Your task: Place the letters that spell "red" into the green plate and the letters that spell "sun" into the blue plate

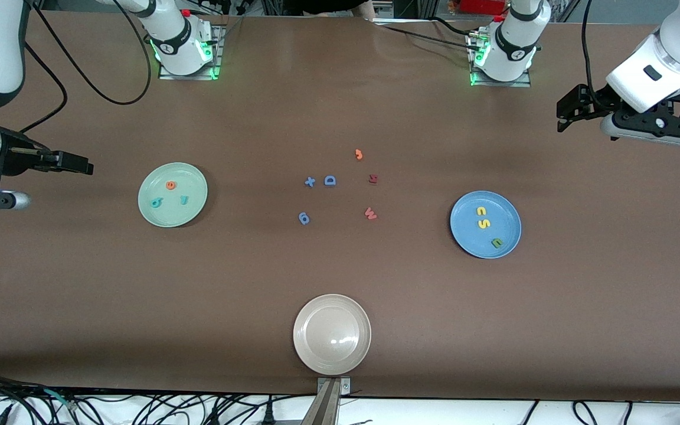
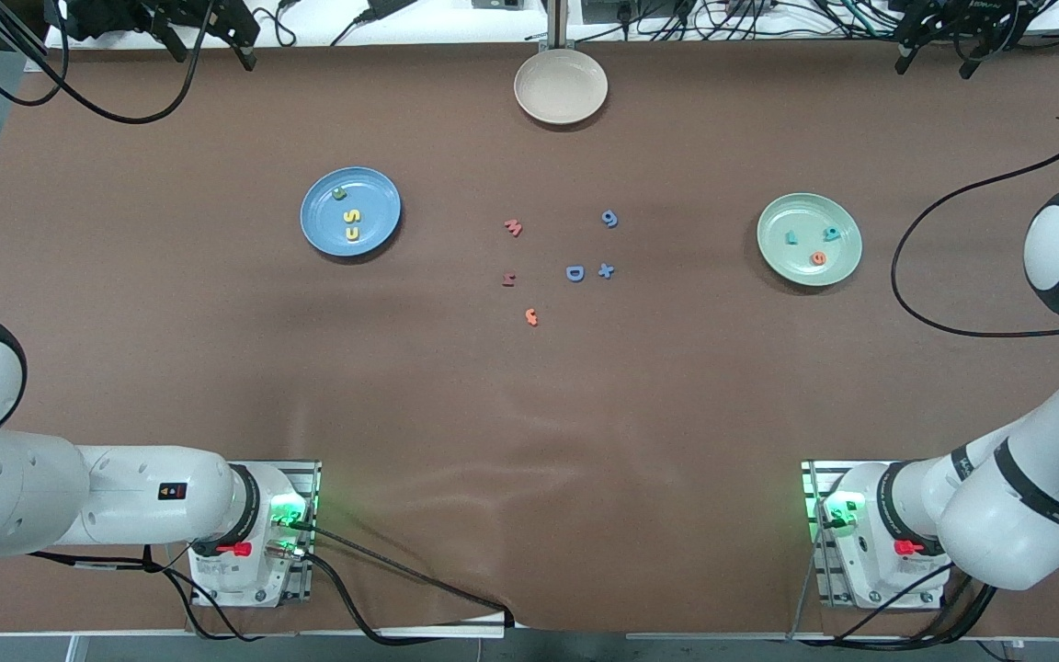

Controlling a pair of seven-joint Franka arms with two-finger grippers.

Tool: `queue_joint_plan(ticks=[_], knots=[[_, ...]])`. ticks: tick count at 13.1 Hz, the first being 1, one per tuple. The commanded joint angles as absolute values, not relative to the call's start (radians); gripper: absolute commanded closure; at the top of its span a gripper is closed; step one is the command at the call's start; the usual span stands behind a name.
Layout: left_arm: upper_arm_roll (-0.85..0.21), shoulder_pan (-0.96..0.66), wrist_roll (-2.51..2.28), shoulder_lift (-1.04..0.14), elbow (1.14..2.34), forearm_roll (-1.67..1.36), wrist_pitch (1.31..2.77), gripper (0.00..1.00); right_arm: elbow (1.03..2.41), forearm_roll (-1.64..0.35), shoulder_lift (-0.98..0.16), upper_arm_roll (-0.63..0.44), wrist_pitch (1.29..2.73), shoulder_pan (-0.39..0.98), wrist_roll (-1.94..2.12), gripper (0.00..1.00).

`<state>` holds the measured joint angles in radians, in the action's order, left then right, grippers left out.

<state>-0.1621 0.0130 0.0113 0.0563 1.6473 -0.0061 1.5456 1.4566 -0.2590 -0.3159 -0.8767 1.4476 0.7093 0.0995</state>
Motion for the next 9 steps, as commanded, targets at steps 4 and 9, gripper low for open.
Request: queue_joint_plan(ticks=[4, 9], knots=[[-0.164, 0.02, 0.014, 0.051, 1.631, -0.035, 1.529, 0.0, 1.361, -0.239, -0.322, -0.871, 1.404, 0.712, 0.094, 0.01], [-0.164, 0.02, 0.012, 0.051, 1.631, -0.035, 1.529, 0.0, 1.361, -0.203, -0.321, -0.873, 1.416, 0.716, 0.089, 0.01]])
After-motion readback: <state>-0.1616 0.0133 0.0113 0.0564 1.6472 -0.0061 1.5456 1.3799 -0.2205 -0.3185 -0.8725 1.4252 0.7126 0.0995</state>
